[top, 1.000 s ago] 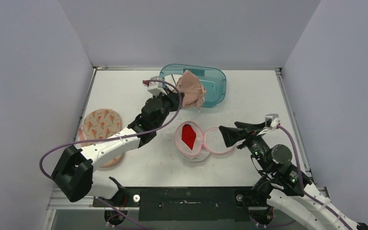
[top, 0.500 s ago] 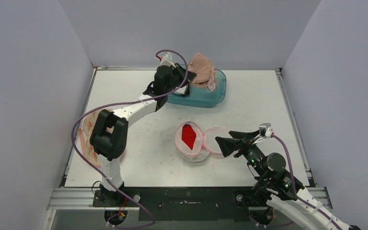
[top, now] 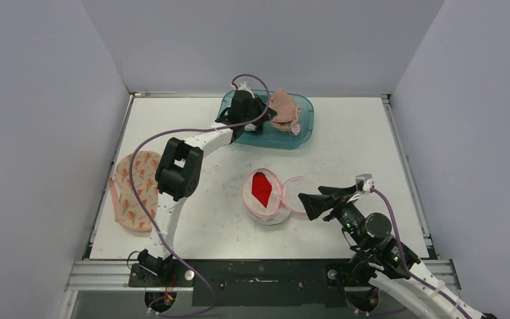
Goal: Unzip the laundry bag and remove the bra
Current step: Place the bra in the bin.
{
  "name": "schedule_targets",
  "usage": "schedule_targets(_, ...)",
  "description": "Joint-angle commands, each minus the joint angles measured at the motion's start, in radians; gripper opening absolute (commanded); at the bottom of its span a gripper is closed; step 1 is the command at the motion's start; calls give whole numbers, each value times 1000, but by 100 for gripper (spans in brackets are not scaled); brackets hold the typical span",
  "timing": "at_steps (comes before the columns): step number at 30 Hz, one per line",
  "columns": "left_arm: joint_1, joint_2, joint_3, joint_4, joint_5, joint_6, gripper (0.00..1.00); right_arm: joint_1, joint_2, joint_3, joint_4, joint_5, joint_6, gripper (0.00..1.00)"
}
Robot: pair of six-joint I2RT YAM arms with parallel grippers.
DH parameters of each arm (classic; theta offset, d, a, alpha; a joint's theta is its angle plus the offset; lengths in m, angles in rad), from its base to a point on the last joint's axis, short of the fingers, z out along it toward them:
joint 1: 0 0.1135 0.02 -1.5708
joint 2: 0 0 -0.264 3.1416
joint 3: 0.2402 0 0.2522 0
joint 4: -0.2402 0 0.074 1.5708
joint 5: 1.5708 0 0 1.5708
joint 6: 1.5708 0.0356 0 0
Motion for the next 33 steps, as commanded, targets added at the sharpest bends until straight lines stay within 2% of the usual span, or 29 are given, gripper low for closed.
schedule_targets(1,5,83,138,-50,-4,5,0,4,-33,41,-42,71,-41,96)
schedule_targets(12,2,202,261,-143,-17,52,0,4,-54,68,-89,116,-50,96)
schedule_targets(13,2,205,261,-147,-17,53,2,5,-54,68,-91,119,-52,96)
schedule_targets(15,1,203,256,-155,-22,62,14,5,-54,68,-93,126,-52,96)
schedule_targets(20,2,168,243,-163,-32,89,35,5,-42,70,-83,128,-58,95)
schedule_targets(28,2,76,219,-205,-49,153,48,5,-34,80,-84,128,-61,95)
schedule_targets(33,1,-8,135,-189,-80,208,60,5,-19,89,-91,122,-61,95)
